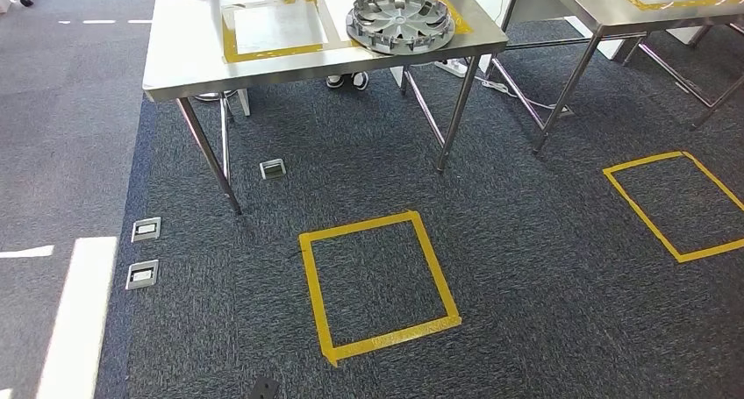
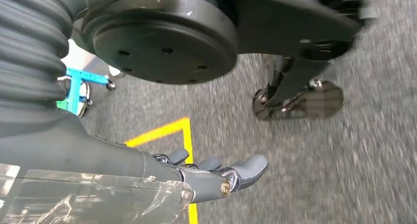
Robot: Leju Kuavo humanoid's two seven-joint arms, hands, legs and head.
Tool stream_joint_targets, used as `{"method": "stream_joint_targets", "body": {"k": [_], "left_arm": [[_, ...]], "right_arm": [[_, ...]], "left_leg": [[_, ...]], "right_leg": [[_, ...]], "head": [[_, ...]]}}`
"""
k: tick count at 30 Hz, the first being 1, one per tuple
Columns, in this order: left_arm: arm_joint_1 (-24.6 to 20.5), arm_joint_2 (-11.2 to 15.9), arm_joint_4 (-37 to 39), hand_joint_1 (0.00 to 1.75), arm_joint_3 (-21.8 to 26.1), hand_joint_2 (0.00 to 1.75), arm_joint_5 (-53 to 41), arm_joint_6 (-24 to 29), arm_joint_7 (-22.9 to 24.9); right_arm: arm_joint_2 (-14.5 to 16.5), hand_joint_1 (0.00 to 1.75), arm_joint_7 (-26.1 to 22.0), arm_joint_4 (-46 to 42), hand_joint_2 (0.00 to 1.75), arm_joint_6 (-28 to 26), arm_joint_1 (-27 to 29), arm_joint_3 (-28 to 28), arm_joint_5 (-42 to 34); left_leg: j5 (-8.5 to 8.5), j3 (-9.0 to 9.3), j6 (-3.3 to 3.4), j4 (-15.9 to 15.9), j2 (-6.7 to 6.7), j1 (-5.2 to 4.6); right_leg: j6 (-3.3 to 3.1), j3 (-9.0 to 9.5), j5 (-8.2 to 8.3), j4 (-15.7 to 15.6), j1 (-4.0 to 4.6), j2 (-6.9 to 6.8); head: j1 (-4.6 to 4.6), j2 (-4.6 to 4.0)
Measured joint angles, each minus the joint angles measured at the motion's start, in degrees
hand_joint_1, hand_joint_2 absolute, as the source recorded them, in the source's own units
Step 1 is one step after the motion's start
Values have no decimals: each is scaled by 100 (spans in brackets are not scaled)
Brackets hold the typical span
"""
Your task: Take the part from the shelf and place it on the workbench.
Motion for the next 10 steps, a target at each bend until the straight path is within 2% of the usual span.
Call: {"method": "stream_joint_targets", "body": {"k": [1, 3, 4, 5, 7, 9, 10], "left_arm": [[2, 3, 1, 0, -4, 175, -1, 8, 3], [9, 9, 3, 0, -18, 87, -8, 18, -9], [12, 10, 3, 0, -25, 44, -9, 14, -20], [16, 11, 2, 0, -30, 0, -5, 9, -30], [18, 12, 3, 0, -33, 0, 6, 5, -41], [19, 11, 3, 0, -34, 0, 20, 5, -42], [20, 12, 3, 0, -34, 0, 24, 5, -42]], "right_arm": [[13, 0, 0, 20, 175, -13, -14, 22, -4], [37, 0, -20, 49, 175, 32, -27, 70, -4], [37, 0, -40, 61, 131, 55, -25, 96, 0], [38, 0, -64, 70, 87, 72, -21, 123, 3], [40, 0, -100, 85, 0, 82, -22, 167, 3], [40, 0, -113, 96, 87, 75, -34, 201, 12], [40, 0, -114, 98, 116, 73, -36, 209, 16]], "left_leg": [[-18, -16, -30, 38, -4, -10], [-41, -50, -77, 90, -10, -39], [-43, -57, -91, 98, -11, -42], [-38, -56, -101, 91, -11, -38], [-29, -52, -117, 75, -11, -25], [-25, -49, -128, 62, -11, -15], [-25, -48, -130, 59, -11, -13]], "right_leg": [[-29, 152, 77, -304, -14, 1], [-109, 246, 47, -527, -7, 2], [-174, 239, 52, -534, 0, -2], [-172, 235, 46, -533, 8, -3], [-187, 232, 37, -530, 22, -3], [-203, 231, 29, -528, 32, -5], [-206, 231, 27, -528, 34, -5]], "head": [[10, 0], [13, 0], [6, 0], [-3, 0], [-5, 0], [-4, 0], [-4, 0]]}}
